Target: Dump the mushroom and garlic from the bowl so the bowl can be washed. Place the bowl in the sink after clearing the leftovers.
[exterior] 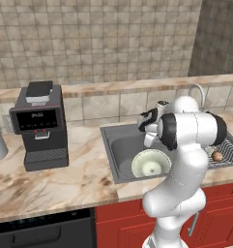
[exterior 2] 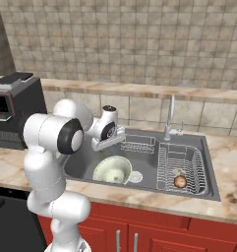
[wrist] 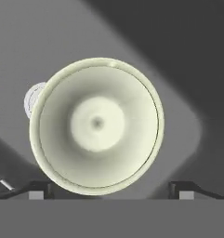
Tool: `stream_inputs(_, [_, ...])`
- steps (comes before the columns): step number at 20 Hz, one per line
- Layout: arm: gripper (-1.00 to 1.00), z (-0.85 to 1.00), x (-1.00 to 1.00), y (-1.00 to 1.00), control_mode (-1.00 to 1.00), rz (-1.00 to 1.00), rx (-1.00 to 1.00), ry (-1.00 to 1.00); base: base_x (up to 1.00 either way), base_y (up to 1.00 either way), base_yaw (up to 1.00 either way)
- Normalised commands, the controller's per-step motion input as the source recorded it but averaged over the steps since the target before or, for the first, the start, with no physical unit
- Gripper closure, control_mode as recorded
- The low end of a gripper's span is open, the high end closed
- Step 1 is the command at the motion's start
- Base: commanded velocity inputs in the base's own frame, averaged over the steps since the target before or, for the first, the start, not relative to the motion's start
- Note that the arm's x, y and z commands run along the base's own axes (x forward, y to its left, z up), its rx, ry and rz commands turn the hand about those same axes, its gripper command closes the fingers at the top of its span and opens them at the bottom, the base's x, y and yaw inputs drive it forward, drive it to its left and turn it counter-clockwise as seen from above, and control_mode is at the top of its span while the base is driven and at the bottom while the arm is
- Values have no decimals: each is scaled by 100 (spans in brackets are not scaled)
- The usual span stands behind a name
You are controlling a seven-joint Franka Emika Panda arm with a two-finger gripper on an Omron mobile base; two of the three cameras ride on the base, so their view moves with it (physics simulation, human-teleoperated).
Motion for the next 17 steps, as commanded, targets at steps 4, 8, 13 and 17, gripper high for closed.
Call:
stream_inputs(4, [-100,100,-69,1,-100,-6,0,-30,0,0,0])
stream_inputs(8, [-100,100,-95,0,-100,-6,0,-42,0,0,0])
stream_inputs(13, [-100,100,-100,12,-100,-2,-1,-58,0,0,0])
stream_inputs(17, [-100,100,-100,16,-100,-1,-5,-68,0,0,0])
